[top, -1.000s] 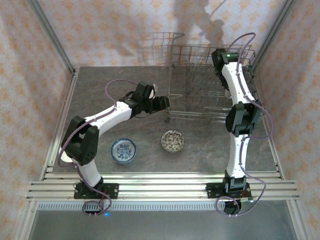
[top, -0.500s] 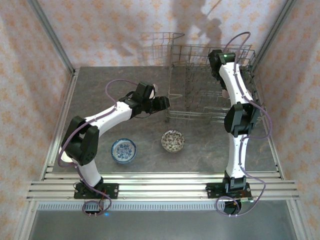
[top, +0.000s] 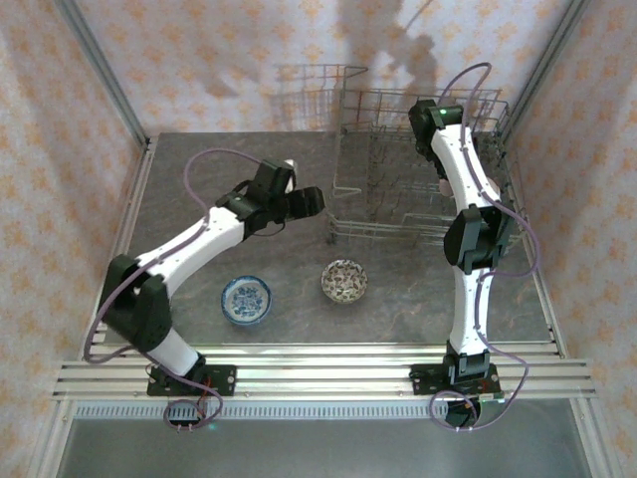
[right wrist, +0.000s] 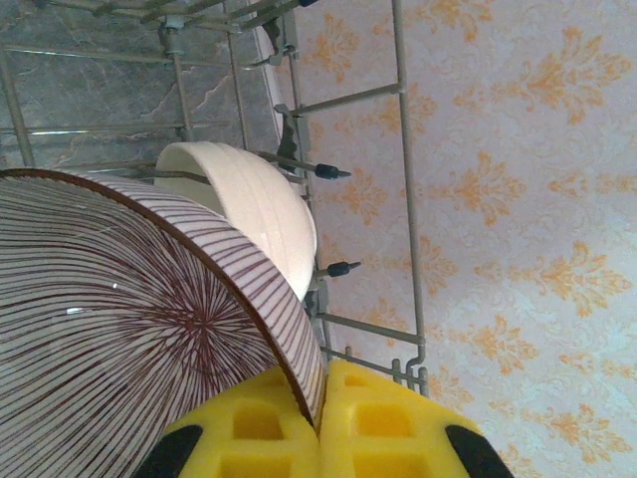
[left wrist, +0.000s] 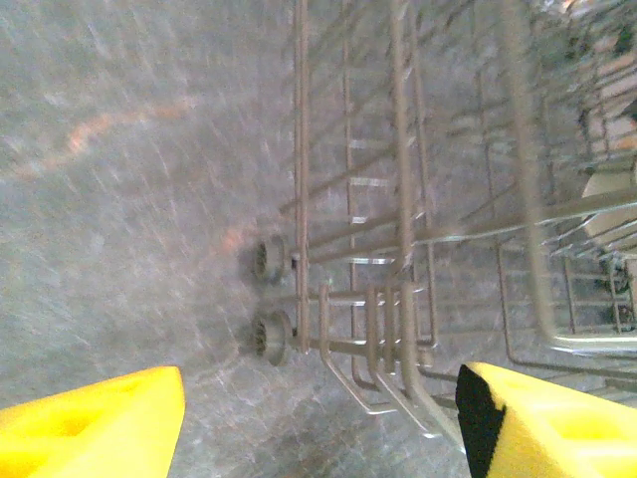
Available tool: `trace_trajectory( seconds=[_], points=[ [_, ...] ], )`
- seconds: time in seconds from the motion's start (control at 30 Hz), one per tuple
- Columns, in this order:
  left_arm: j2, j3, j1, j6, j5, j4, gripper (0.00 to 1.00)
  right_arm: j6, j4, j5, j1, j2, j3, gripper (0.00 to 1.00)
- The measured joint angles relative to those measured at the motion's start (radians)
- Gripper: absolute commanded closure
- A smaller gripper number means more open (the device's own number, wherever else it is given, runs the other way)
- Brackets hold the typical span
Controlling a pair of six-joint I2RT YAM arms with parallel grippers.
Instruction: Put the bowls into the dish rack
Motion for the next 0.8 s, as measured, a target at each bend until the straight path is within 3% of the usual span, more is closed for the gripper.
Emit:
trace_trajectory(
  seconds=[0.17, 0.57, 0.8],
  points=[
    [-0.025, 0.138, 0.003, 0.100, -0.061, -0.061, 0.24, 0.000, -0.008, 0.002, 0.000, -0.018, 0.000, 1.00],
    [0.518, 0.861, 0.002, 0.250, -0.104, -0.277, 0.27, 0.017, -0.029, 0.007, 0.022, -0.060, 0.003, 1.00],
    [0.803, 1.239, -0.011, 0.281, -0.193, -0.446, 0.50, 0.042, -0.031, 0.006, 0.028, -0.113, -0.055, 1.00]
  ],
)
